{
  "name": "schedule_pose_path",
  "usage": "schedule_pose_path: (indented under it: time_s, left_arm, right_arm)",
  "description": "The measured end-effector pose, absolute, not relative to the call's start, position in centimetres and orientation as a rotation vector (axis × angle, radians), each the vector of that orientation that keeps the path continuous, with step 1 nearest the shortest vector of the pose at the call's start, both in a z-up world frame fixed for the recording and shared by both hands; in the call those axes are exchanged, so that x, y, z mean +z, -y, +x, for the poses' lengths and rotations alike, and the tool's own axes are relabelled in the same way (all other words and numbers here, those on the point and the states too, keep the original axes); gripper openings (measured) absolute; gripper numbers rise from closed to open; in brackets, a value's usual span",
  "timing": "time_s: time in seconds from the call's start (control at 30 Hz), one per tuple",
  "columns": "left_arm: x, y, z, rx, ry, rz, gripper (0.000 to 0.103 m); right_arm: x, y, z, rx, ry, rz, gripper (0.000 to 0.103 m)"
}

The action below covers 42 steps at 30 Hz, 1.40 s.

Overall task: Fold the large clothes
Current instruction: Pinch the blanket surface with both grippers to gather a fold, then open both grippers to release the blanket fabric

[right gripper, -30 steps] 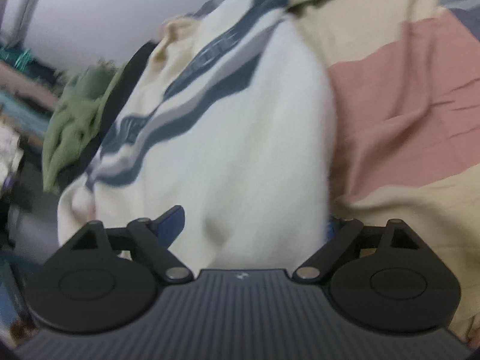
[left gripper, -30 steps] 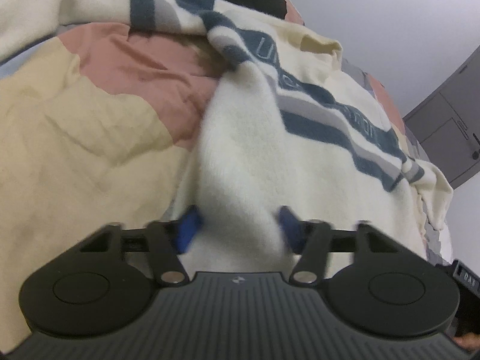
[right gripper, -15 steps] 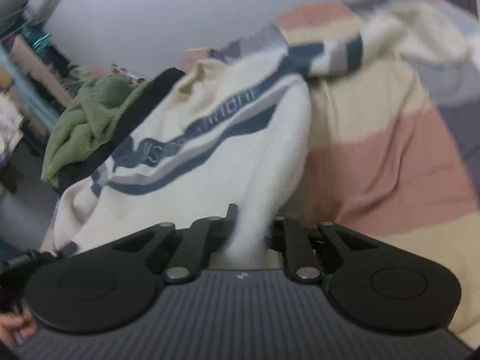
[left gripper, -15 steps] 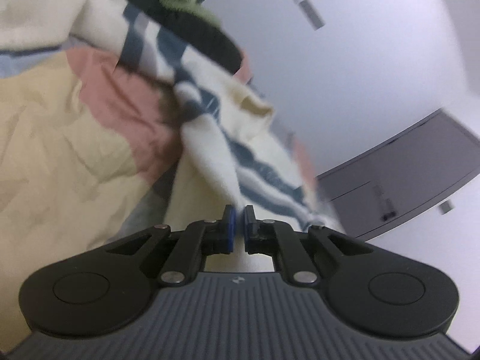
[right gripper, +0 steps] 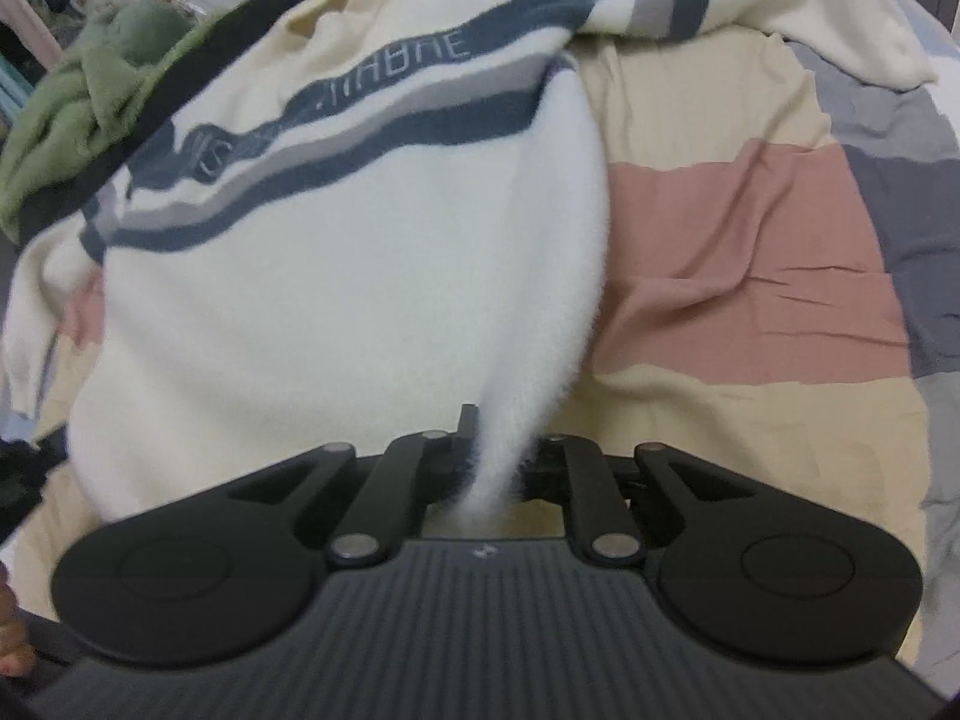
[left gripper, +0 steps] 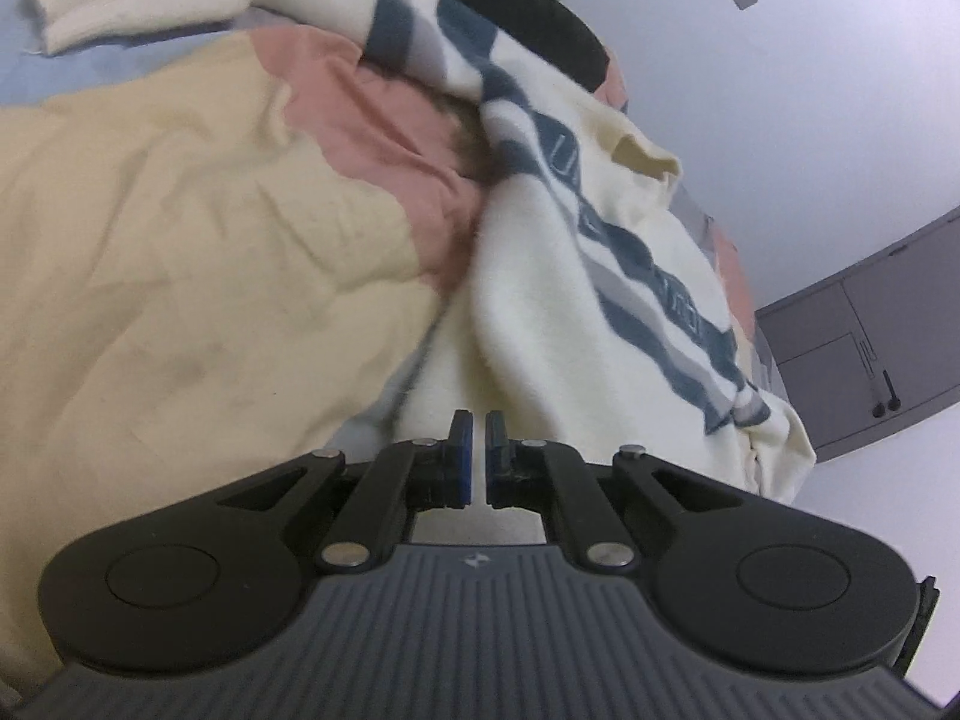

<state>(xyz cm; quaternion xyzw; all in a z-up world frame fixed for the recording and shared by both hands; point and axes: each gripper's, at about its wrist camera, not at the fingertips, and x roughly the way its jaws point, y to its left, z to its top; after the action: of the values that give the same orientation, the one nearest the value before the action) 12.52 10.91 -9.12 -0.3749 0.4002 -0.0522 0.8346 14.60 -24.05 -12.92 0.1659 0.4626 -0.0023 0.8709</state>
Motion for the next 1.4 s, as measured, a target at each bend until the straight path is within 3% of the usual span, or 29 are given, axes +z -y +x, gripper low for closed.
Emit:
schedule_pose_path:
  time_s: [0.1, 0.13, 0.2, 0.27, 0.33, 0.63, 0.9, 1.13, 1.4]
  left_arm:
    - [-8.2, -10.8, 12.6, -0.116, -0.831, -0.767, 0.006]
    - [-7.6, -10.7, 12.5, -0.11, -0.819, -0.739, 0.007]
    - [-6.3, -10.3, 12.4, -0.106, -0.785, -0.673, 0.016]
    - [-5.0, -9.9, 12.5, -0.106, -0.727, -0.621, 0.044]
    - [-3.9, -9.4, 12.6, -0.123, -0.682, -0.57, 0.052]
    - [-2.4, -4.9, 15.6, -0.183, -0.609, -0.358, 0.057]
    - [-5.6, -2.2, 19.4, -0.218, -0.655, -0.225, 0.057]
    - [-9.8, -2.2, 21.7, -0.193, -0.787, -0.205, 0.057]
    - [-10.1, -3.0, 21.2, -0.186, -0.786, -0.254, 0.057]
  right_arm:
    - [-12.2, 24.6, 14.0, 0.001, -0.942, 0.377, 0.021]
    - [-11.9, 24.8, 13.8, -0.006, -0.936, 0.382, 0.035]
    - [-11.2, 25.0, 13.4, -0.009, -0.908, 0.389, 0.051]
    - [-10.4, 25.0, 13.2, 0.004, -0.875, 0.39, 0.052]
    - [-9.3, 24.9, 13.2, 0.011, -0.83, 0.373, 0.052]
    - [-7.1, 21.4, 15.7, 0.1, -0.66, 0.228, 0.052]
    - [-10.8, 18.9, 18.5, 0.144, -0.663, 0.135, 0.051]
    - [-15.3, 18.9, 20.6, 0.124, -0.792, 0.152, 0.05]
    - [-15.1, 19.4, 20.3, 0.129, -0.78, 0.194, 0.05]
